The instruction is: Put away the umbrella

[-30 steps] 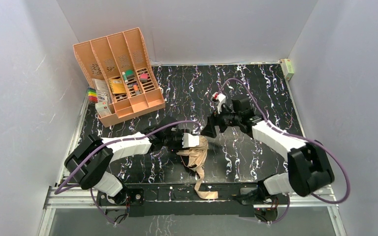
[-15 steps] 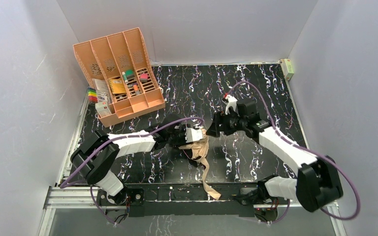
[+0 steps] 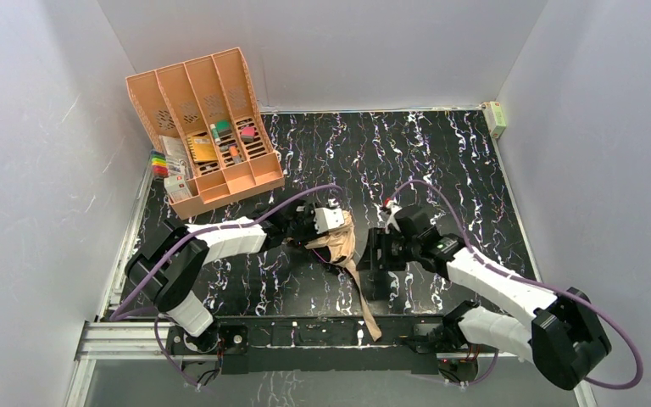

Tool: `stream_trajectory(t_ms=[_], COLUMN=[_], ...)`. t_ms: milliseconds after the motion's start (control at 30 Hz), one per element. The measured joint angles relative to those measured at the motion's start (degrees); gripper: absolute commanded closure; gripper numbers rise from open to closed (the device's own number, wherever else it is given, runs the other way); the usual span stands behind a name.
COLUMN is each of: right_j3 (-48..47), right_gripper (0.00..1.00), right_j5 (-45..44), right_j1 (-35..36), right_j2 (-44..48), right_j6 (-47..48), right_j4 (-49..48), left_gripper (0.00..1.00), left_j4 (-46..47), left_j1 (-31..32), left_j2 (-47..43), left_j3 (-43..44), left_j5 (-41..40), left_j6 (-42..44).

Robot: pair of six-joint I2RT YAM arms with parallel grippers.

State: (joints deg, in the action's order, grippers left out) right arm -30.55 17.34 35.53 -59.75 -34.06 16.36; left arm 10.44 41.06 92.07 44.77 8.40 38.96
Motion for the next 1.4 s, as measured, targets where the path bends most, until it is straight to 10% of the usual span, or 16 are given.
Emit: stream_trajectory(t_ms=[433, 733, 800, 1400], right_j3=[-3.5, -5.8, -5.9, -7.9], right_gripper=[0.33, 0.76, 1.00, 1.00], right_j5=[-16.7, -26.2, -27.4, -35.3], right_j1=[16.8, 24.1, 25.1, 35.8], right_j2=[-13.7, -16.8, -16.8, -18.2], right_j6=[-7.0, -9.2, -9.3, -7.9], right_j4=[-1.4, 1.4, 2.2, 7.7], left_gripper=[1.00, 1.00, 1.00, 1.00], left_j4=[-0.6, -1.6, -1.9, -6.7], left_j1=[-1.2, -3.1, -3.4, -4.1], left_j2=[0.8, 2.4, 2.8, 7.6], left_j3=[1.1, 3.2, 3.8, 10.7], left_j5=[0.3, 0.2, 0.1, 1.3], left_j6=[-0.7, -1.9, -2.1, -5.2])
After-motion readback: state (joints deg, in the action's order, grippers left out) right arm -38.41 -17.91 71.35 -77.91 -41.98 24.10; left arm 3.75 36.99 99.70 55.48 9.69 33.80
